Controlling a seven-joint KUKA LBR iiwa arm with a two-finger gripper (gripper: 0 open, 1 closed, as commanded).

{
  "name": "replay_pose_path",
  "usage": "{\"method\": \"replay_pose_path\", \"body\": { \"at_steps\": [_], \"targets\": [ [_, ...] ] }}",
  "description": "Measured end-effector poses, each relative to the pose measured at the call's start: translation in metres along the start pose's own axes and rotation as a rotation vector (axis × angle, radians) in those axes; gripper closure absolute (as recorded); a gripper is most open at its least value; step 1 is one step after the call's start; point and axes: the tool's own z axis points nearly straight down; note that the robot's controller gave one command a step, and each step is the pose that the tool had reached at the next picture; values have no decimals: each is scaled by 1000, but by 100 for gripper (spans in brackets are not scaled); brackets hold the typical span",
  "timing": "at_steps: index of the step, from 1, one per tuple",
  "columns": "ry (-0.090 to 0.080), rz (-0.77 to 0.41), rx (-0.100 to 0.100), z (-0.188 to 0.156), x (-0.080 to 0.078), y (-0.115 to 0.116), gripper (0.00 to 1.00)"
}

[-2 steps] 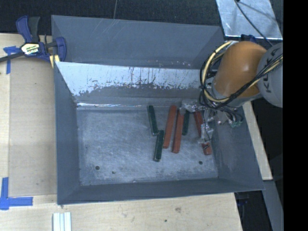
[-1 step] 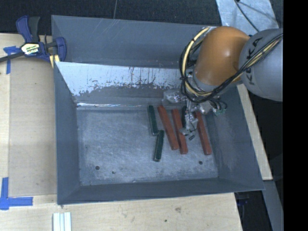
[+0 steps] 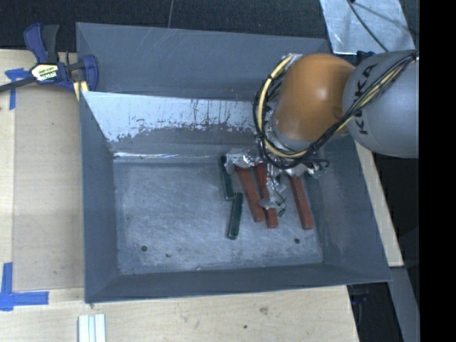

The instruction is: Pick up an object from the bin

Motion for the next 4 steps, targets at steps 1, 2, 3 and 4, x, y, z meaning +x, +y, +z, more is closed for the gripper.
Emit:
{"method": "replay_pose_path", "body": {
  "at_steps": [1,2,3,4],
  "targets": [
    [0,-210,0,26,-21,18,0],
    [-7,-482,1,34,-23,35,100],
    [-7,-482,1,34,-23,35,100],
    [-4,-482,0,31,-22,35,100]
  ]
}}
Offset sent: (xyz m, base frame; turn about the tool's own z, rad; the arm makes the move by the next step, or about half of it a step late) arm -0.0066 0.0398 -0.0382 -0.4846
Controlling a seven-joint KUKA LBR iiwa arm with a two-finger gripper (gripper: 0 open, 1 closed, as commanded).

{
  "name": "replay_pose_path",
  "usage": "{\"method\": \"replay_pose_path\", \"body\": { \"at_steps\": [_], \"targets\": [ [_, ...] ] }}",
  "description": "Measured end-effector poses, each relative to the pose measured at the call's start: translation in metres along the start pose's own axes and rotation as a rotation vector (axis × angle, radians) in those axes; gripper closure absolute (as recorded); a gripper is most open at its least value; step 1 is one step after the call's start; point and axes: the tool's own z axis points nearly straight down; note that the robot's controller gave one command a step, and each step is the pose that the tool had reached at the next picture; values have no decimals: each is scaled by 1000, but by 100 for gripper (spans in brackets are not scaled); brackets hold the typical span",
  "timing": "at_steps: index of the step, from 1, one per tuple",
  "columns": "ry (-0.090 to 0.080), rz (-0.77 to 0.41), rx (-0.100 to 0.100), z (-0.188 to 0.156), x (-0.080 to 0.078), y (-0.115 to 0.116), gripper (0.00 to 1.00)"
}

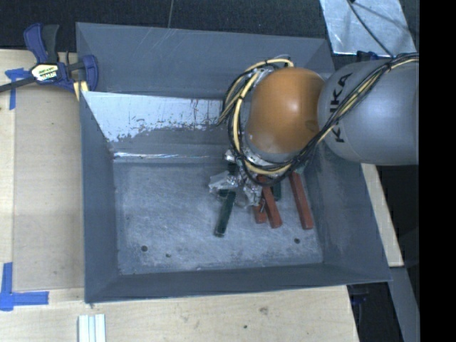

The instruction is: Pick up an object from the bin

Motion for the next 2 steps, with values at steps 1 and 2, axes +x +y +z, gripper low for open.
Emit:
{"method": "replay_pose_path", "body": {
  "at_steps": [1,2],
  "targets": [
    [6,1,-8,-10,1,2,100],
    [7,1,-9,-32,1,2,100]
  ]
}}
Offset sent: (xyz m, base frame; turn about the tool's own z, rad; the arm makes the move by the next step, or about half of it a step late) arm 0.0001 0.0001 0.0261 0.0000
